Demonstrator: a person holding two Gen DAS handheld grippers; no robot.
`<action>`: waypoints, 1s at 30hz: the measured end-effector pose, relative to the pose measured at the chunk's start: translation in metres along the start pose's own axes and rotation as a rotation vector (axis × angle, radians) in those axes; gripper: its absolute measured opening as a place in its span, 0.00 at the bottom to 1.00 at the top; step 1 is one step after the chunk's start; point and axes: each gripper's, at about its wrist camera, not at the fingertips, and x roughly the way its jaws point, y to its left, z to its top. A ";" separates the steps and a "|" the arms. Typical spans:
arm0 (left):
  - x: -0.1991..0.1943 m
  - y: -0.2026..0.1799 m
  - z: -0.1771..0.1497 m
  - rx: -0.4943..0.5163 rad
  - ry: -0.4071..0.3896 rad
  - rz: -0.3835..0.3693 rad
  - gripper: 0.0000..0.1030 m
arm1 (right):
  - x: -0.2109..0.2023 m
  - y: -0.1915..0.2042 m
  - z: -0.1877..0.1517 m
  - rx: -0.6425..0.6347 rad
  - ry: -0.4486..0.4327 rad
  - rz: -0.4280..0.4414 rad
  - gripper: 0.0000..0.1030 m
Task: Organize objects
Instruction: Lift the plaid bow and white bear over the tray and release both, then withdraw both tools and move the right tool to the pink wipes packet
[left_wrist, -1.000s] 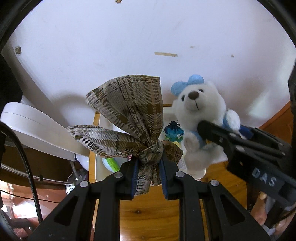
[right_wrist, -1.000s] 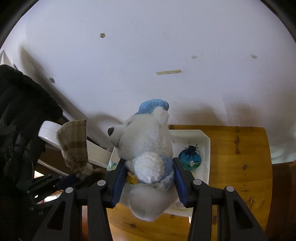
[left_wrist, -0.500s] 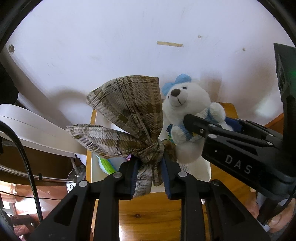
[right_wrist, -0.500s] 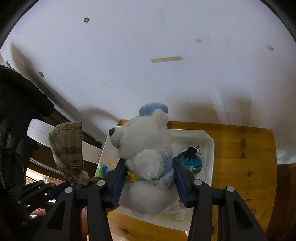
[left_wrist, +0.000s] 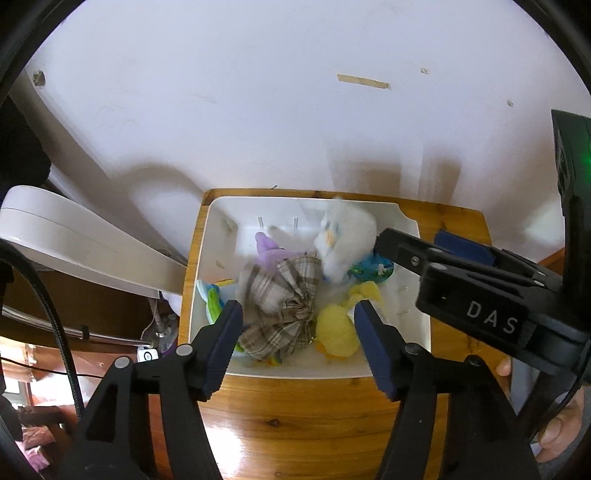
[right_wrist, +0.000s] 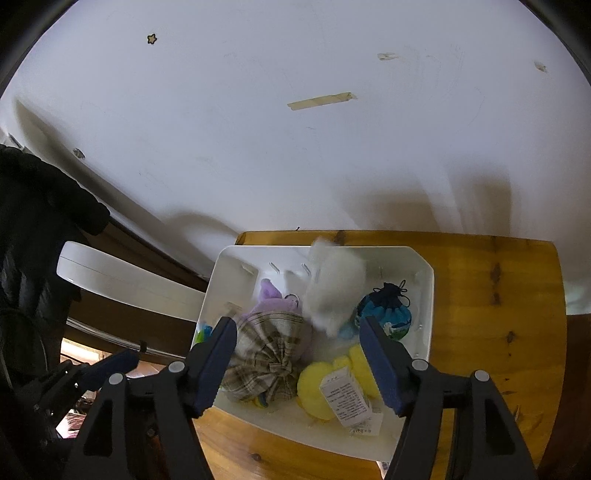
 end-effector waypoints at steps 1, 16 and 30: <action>0.000 -0.001 0.000 0.002 -0.002 0.002 0.67 | -0.002 -0.001 -0.001 0.002 0.000 0.000 0.68; -0.018 -0.007 -0.019 0.086 -0.030 -0.007 0.67 | -0.040 -0.003 -0.035 -0.017 -0.040 -0.049 0.68; -0.050 0.009 -0.047 0.177 -0.080 -0.033 0.67 | -0.071 0.021 -0.074 -0.024 -0.082 -0.093 0.68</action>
